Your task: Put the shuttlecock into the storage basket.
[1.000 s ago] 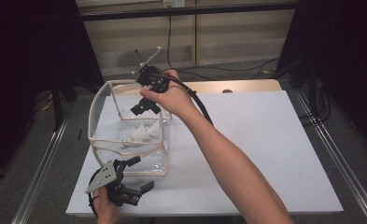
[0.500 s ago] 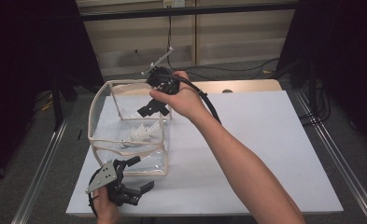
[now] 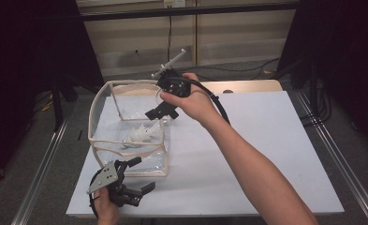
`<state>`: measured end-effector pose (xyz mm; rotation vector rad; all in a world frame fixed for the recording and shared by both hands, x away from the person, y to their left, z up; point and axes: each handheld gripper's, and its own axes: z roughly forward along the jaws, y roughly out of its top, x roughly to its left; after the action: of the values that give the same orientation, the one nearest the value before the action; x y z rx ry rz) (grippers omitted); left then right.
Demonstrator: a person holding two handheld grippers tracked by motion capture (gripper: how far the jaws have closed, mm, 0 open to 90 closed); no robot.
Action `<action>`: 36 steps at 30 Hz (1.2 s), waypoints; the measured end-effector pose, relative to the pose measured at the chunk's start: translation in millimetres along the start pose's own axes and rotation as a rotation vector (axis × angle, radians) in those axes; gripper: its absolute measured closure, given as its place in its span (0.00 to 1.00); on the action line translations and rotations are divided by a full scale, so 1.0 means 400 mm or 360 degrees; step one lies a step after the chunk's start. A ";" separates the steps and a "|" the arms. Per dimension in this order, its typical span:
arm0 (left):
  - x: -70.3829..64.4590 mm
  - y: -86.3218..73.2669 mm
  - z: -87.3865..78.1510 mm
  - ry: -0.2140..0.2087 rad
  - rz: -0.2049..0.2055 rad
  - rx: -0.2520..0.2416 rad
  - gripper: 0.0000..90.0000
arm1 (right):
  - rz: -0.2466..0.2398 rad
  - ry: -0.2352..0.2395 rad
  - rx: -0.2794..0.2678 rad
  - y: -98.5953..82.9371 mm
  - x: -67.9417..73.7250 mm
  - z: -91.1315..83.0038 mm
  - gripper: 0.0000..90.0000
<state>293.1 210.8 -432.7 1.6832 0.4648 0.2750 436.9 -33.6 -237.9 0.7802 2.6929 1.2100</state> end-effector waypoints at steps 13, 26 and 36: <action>0.001 -0.001 0.003 0.0005 0.0003 0.0002 0.03 | 0.0009 0.0003 -0.0036 -0.046 -0.012 -0.048 0.06; 0.002 0.000 0.006 0.0002 0.0005 0.0013 0.03 | 0.0042 0.0021 -0.0078 -0.104 -0.032 -0.080 0.05; 0.002 0.000 0.003 0.0008 0.0011 0.0017 0.03 | 0.0058 0.0037 -0.0111 -0.140 -0.039 -0.098 0.05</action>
<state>294.4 210.0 -432.9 1.6954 0.4650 0.2823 416.1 -99.0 -253.4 0.8142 2.6496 1.3218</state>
